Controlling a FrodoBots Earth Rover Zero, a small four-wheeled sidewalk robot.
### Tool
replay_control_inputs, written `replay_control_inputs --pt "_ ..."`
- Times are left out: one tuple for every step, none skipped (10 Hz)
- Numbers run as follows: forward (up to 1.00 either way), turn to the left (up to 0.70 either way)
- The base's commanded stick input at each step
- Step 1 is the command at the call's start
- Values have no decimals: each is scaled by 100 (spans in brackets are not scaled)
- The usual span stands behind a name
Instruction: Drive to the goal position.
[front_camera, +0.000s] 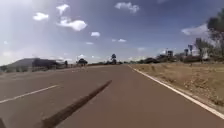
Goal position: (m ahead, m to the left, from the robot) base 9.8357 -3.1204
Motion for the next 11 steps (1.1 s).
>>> replay_control_inputs --pt "85 1" --pt "85 1" --pt "85 1" --pt "85 1" --pt "85 1" --pt "85 1" --pt "85 1" --pt "85 1" --pt "85 1" --pt "85 1" --pt "85 1"
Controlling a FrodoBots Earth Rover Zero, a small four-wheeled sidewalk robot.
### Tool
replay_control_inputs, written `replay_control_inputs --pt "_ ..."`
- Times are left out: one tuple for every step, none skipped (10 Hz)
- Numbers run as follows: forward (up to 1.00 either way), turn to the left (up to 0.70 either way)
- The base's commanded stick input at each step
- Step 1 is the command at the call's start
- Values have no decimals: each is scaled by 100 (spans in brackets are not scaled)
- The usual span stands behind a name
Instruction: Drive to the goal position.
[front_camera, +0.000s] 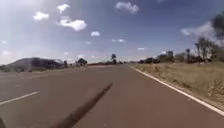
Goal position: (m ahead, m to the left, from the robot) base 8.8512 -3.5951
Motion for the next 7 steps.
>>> replay_control_inputs --pt "85 1" --pt "85 1" --pt "85 1" --pt "85 1" --pt "85 1" --pt "85 1" --pt "85 1"
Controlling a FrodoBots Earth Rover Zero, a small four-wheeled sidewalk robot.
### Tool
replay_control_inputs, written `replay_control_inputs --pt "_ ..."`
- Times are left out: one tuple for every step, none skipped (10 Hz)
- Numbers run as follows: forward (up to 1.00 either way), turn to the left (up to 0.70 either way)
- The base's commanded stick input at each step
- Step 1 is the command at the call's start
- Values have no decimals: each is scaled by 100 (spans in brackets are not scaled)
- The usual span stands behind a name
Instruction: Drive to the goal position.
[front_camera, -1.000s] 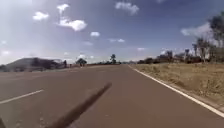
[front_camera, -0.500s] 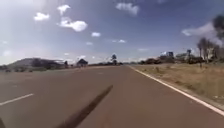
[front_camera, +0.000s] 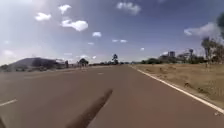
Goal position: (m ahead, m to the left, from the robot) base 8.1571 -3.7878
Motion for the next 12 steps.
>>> replay_control_inputs --pt "85 1" --pt "85 1" --pt "85 1" --pt "85 1" --pt "85 1" --pt "85 1" --pt "85 1" --pt "85 1" --pt "85 1" --pt "85 1" --pt "85 -6" --pt "85 -33"
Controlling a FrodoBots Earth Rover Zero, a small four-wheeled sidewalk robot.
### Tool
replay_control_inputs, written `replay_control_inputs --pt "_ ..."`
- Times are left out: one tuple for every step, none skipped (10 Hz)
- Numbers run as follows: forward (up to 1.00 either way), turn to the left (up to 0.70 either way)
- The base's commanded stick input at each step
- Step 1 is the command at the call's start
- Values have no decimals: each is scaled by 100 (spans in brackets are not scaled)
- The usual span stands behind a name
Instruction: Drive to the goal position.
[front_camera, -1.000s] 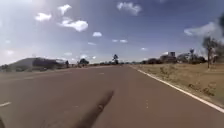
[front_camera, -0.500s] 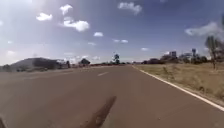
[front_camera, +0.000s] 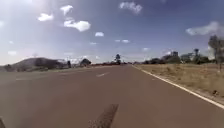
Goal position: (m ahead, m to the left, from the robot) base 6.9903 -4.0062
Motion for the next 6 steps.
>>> replay_control_inputs --pt "85 -33" --pt "85 -33" --pt "85 -33" --pt "85 -33" --pt "85 -33" --pt "85 -33"
